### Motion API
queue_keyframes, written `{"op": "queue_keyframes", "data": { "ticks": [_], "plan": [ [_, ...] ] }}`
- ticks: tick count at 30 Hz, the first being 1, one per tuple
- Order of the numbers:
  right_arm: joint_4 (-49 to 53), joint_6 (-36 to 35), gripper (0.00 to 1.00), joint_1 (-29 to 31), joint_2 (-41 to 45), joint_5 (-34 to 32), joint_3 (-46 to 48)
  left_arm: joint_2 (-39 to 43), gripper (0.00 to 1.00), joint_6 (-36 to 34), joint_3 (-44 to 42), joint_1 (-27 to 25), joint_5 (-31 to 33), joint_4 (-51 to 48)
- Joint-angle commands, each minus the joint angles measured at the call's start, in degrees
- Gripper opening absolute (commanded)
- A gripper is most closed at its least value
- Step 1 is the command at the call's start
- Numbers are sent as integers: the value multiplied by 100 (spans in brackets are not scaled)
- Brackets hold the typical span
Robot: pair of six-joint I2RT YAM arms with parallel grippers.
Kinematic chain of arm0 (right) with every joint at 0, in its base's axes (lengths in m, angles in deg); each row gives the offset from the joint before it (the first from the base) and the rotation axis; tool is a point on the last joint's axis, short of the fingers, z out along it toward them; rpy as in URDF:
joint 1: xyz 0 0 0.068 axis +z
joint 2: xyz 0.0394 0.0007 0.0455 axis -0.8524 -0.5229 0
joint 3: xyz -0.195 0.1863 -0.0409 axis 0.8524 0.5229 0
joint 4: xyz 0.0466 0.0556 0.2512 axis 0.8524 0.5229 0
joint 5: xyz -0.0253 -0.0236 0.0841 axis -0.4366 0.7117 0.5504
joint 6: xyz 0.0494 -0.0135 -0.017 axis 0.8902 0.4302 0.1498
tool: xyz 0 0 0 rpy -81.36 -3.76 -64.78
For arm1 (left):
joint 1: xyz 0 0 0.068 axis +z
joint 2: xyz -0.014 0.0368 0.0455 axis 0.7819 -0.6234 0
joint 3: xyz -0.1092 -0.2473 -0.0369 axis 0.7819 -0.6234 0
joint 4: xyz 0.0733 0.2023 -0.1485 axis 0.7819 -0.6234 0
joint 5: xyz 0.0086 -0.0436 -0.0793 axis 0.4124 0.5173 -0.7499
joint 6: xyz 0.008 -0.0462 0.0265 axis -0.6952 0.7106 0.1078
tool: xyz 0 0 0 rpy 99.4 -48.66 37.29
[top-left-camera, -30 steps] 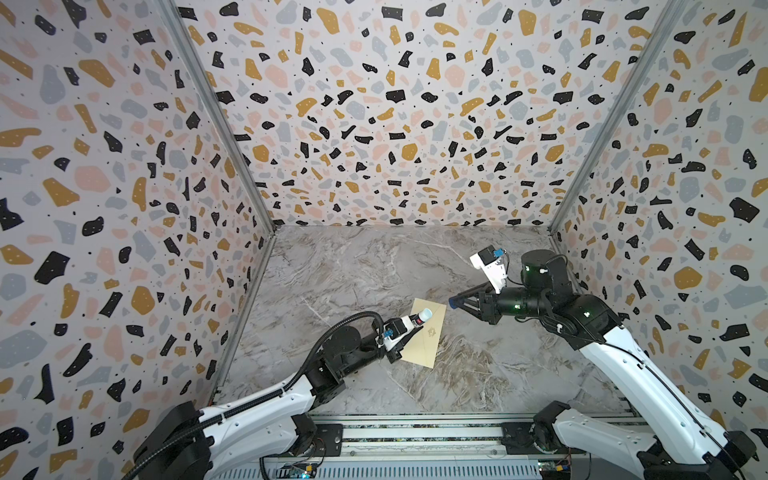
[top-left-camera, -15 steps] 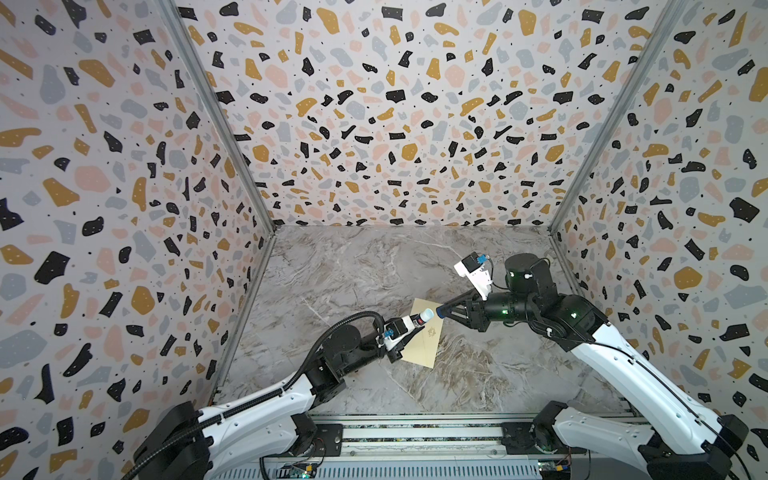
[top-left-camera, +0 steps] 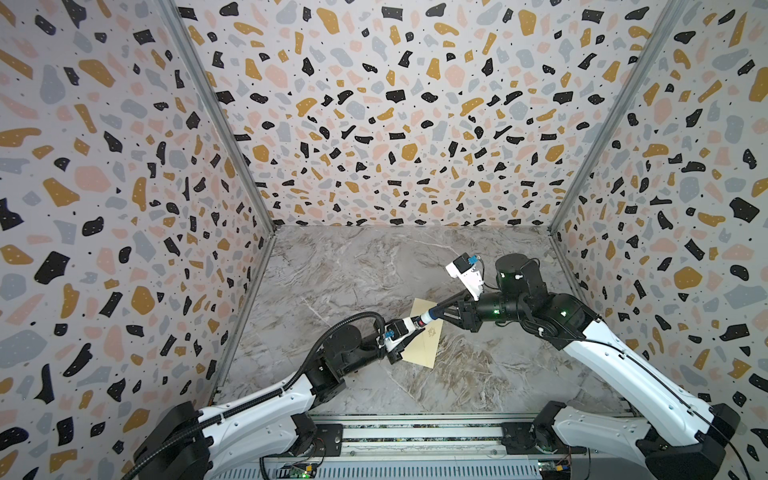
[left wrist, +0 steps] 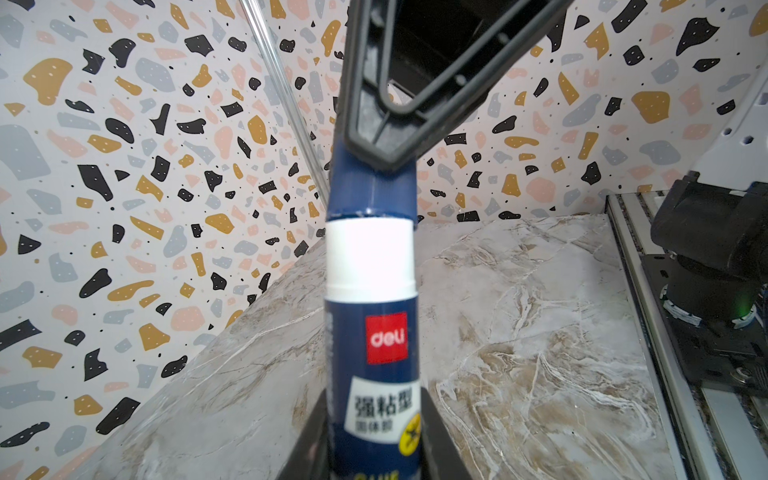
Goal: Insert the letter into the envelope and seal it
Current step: 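Carry the blue cap with the right gripper over the glue stick top, then press the blue cap down onto the glue stick held by the left gripper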
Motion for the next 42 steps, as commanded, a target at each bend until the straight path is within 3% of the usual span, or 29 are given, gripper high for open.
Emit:
{"op": "queue_keyframes", "data": {
  "ticks": [1,32,42],
  "plan": [
    [-116,53,21,88,33,-41,11,5,0,-20,188,-21,-74,288],
    [-18,-238,22,561,-84,93,61,3,0,2,198,-16,-125,304],
    [238,-747,22,731,-137,-347,-20,-15,0,-3,258,-19,-173,211]
  ]
}}
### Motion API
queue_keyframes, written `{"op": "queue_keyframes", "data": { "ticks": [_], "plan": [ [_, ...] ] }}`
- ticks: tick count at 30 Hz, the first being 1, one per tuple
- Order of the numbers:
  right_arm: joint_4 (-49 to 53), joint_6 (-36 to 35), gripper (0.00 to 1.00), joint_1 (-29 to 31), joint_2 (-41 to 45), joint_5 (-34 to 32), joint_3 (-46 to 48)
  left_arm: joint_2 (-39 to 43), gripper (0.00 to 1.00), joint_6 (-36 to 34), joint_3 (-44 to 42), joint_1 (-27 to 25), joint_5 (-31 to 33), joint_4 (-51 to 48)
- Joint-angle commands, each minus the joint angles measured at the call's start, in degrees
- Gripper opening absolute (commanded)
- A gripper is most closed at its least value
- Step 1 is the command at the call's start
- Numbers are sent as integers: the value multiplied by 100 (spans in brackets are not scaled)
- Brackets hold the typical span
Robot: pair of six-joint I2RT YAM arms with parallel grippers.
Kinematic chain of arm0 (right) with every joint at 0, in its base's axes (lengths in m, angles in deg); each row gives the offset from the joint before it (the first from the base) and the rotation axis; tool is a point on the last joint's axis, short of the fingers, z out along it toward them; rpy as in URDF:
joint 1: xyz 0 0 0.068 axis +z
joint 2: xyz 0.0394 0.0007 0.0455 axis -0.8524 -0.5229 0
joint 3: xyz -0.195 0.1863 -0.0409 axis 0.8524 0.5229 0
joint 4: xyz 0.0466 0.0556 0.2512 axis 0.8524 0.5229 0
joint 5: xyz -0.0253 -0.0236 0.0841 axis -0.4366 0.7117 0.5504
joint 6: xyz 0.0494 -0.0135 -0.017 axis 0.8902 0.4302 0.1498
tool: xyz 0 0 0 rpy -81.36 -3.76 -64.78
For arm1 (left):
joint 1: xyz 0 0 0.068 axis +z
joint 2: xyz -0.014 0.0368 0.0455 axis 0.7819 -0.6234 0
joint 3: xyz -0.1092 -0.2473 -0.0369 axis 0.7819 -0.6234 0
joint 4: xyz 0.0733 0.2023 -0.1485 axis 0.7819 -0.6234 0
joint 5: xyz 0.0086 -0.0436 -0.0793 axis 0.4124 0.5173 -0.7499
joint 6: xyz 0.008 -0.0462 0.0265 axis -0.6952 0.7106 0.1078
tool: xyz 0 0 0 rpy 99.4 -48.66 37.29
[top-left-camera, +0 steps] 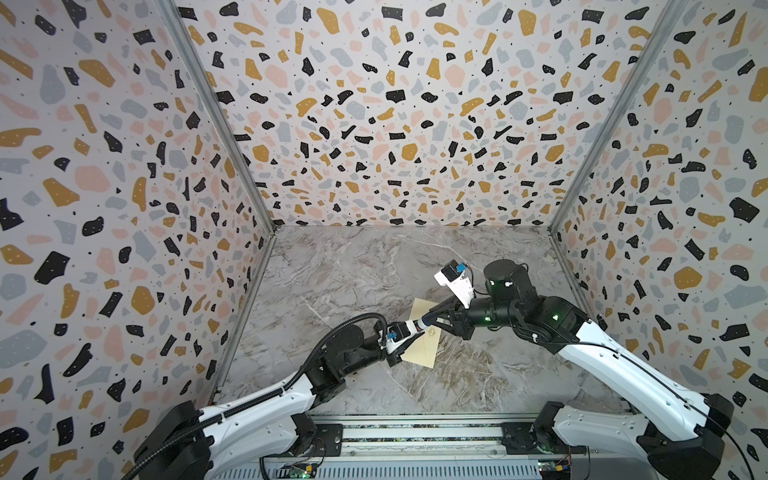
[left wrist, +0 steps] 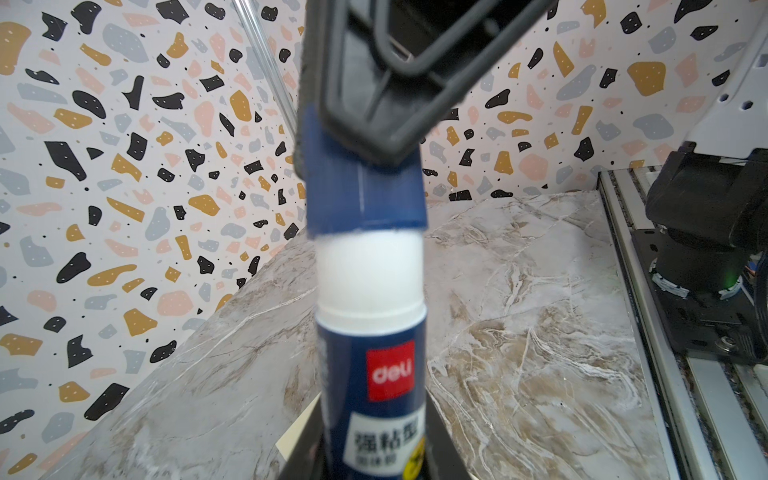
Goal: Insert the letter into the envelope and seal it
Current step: 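Press the blue cap down onto the glue stick held by the left gripper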
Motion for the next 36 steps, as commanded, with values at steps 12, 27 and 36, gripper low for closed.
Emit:
{"op": "queue_keyframes", "data": {
  "ticks": [12,27,36],
  "plan": [
    [671,-875,23,219,-86,62,-160,-24,0,-64,302,-24,-150,488],
    [828,-1026,26,296,-285,37,-211,49,0,-101,337,-19,-9,427],
    [692,-855,24,459,-418,-178,-1,101,0,-38,320,-18,84,540]
  ]
}}
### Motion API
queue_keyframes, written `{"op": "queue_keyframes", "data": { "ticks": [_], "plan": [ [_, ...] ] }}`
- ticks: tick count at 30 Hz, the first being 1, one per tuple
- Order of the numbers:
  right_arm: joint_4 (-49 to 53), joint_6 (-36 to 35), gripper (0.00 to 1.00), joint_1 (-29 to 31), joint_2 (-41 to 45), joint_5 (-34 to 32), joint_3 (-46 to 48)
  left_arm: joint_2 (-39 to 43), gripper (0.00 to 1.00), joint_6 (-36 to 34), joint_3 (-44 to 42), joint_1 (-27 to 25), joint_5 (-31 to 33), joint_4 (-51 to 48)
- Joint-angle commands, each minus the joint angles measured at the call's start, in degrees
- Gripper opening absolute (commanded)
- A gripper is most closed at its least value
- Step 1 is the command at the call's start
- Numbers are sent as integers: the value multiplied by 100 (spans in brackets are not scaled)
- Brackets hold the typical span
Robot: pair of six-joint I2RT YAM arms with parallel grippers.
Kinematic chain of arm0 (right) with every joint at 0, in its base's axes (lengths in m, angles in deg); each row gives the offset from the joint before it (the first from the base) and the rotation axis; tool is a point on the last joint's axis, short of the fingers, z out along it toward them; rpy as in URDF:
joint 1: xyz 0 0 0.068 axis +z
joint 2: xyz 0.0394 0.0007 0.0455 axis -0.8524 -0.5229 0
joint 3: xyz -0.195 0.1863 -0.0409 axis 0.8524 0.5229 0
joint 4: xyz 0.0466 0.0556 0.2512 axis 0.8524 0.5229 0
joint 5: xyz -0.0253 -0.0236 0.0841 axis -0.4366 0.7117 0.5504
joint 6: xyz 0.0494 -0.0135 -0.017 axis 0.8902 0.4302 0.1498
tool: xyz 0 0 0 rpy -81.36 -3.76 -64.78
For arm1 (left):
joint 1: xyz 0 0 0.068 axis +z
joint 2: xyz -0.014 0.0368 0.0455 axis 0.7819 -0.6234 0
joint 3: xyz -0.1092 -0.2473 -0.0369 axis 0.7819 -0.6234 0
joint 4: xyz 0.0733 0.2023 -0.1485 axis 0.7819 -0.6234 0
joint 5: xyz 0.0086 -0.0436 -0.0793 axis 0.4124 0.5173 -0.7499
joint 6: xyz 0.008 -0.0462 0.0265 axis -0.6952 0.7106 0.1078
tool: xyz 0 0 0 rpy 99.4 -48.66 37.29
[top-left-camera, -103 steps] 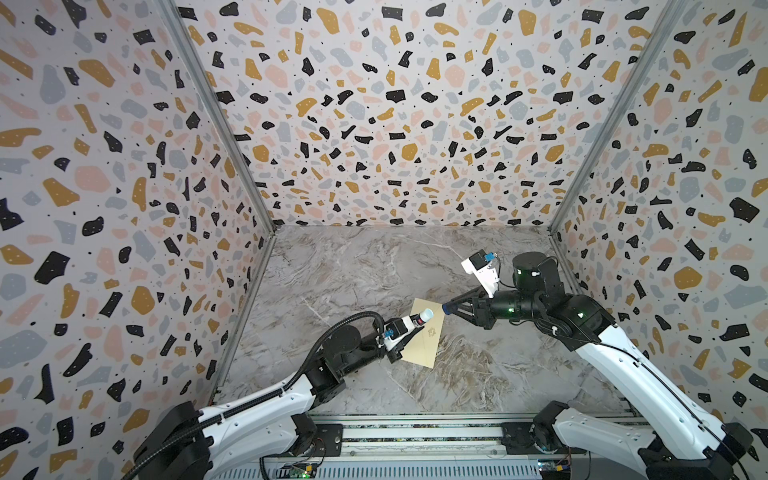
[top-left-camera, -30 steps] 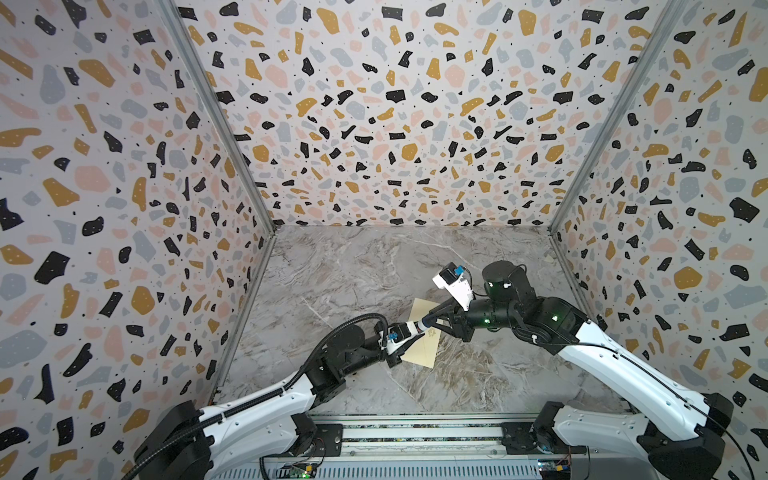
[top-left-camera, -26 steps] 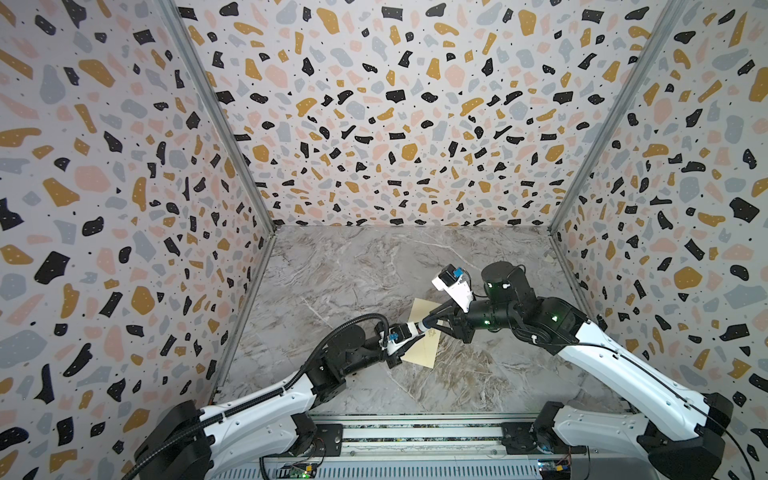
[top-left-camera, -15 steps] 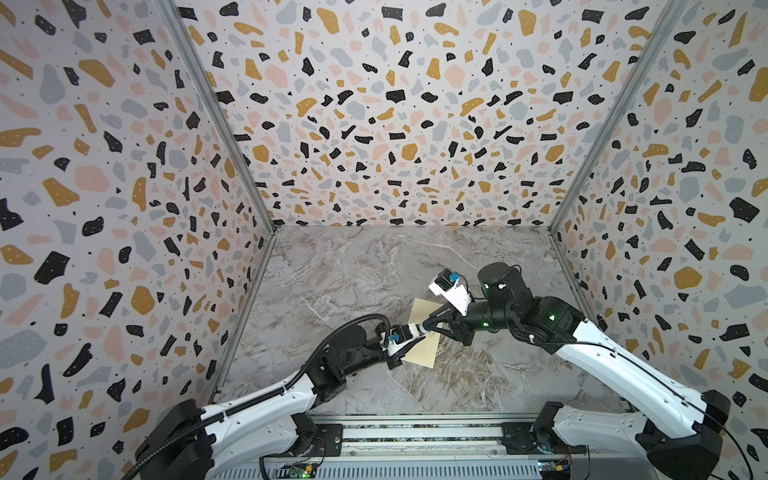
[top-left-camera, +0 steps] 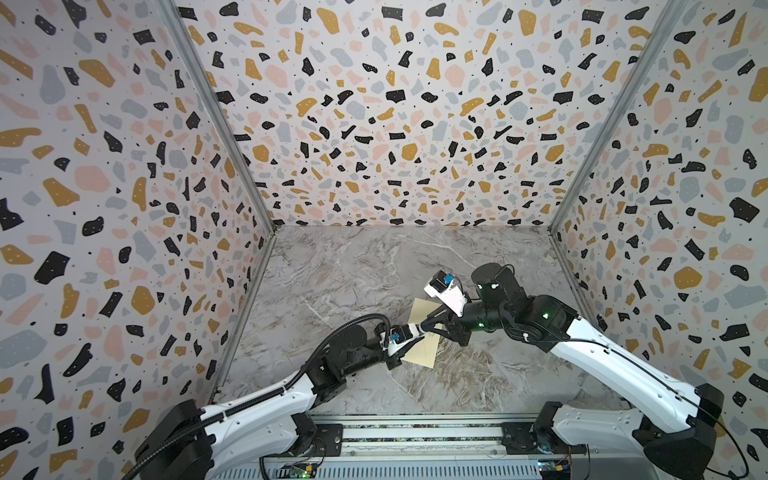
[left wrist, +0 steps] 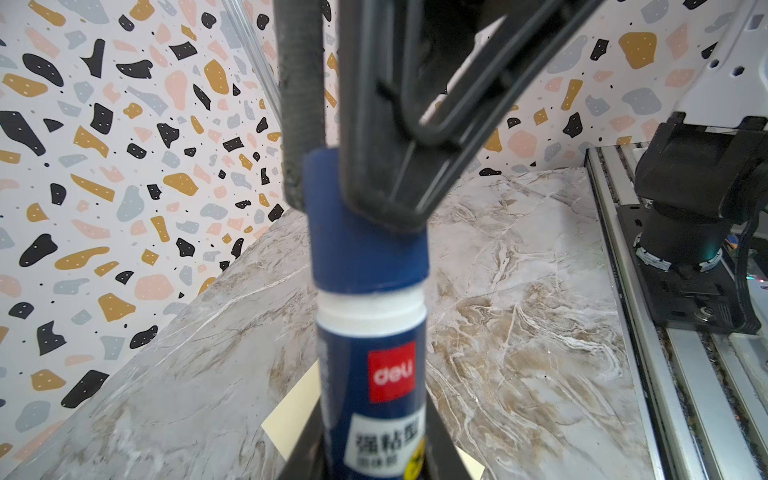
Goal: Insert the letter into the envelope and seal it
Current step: 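Press the blue cap down onto the glue stick held by the left gripper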
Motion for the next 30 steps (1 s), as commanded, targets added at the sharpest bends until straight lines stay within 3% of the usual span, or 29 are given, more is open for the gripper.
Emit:
{"op": "queue_keyframes", "data": {
  "ticks": [1,10,30],
  "plan": [
    [209,125,23,203,-142,226,154,160,0,16,308,-20,110,884],
    [-171,412,11,349,-289,132,648,272,0,184,194,-19,248,1221],
    [-1708,1404,4,798,-952,463,2233,334,0,541,-9,-17,484,2006]
  ]
}}
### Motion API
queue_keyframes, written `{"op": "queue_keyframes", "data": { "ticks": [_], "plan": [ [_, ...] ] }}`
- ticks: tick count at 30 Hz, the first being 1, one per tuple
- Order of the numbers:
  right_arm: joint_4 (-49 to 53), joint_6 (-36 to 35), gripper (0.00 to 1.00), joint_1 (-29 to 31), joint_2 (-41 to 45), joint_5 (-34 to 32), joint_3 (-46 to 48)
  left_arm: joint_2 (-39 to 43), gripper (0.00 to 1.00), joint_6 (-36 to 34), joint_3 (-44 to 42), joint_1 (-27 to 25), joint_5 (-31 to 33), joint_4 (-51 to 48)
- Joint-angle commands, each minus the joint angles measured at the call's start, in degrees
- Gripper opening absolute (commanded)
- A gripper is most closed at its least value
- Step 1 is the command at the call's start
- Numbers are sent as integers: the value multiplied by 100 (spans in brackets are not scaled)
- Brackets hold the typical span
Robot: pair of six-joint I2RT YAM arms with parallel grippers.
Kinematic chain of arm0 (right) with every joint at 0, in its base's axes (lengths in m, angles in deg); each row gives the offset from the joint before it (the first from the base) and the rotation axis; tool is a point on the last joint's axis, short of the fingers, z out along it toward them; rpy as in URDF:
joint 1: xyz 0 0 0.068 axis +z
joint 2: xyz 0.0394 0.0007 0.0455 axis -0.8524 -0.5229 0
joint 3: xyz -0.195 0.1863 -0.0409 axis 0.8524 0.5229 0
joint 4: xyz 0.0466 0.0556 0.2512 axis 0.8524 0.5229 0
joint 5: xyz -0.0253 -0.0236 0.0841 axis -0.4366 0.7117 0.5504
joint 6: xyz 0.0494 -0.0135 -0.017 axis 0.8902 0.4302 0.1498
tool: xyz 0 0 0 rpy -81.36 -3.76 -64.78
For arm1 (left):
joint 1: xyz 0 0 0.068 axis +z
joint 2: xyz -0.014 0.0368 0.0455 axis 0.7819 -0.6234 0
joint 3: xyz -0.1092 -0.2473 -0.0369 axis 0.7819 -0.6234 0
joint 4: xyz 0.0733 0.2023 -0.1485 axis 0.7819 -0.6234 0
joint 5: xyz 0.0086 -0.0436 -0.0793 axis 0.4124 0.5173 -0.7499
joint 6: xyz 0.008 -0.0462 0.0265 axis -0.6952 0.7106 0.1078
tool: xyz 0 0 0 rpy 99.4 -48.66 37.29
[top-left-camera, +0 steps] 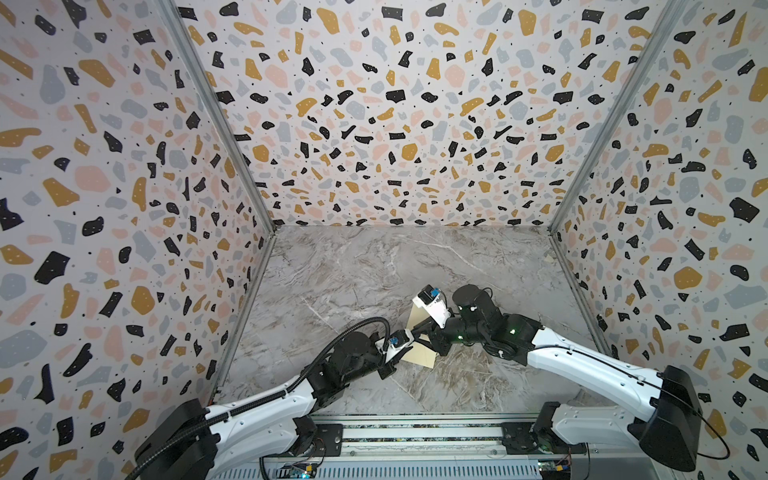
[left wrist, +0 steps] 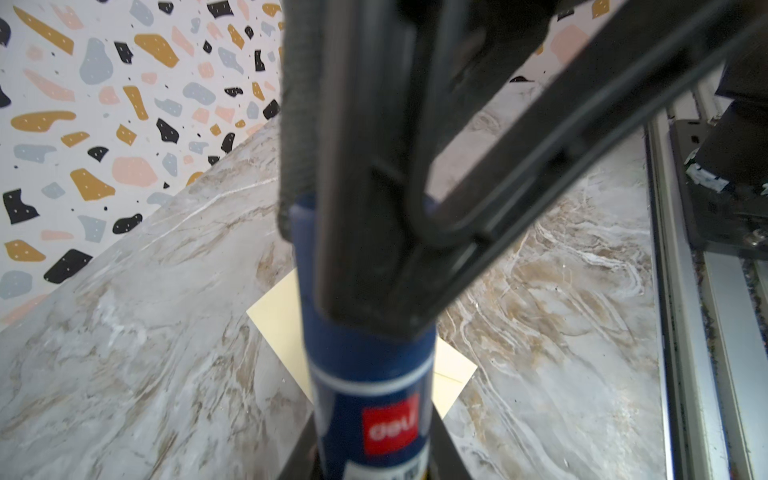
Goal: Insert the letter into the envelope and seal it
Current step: 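Press the blue cap down onto the glue stick held by the left gripper, then open the right gripper and draw it back from the capped glue stick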
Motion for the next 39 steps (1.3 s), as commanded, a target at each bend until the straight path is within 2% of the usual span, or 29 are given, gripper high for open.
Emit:
{"op": "queue_keyframes", "data": {
  "ticks": [1,8,22,27,34,39],
  "plan": [
    [538,340,4,455,-575,712,569,316,0,192,498,-32,-81,2685],
    [78,591,3,647,-922,789,885,388,0,270,413,-20,5,2813],
    [-81,825,2,749,-1256,766,958,545,0,359,393,-21,80,2856],
    [-32,1259,0,771,-1311,771,911,546,0,351,401,-23,133,2851],
    [181,2215,0,778,-1379,642,628,513,0,196,428,-27,326,2709],
    [285,2284,1,773,-1206,528,373,506,0,130,428,-23,338,2605]
  ]
}}
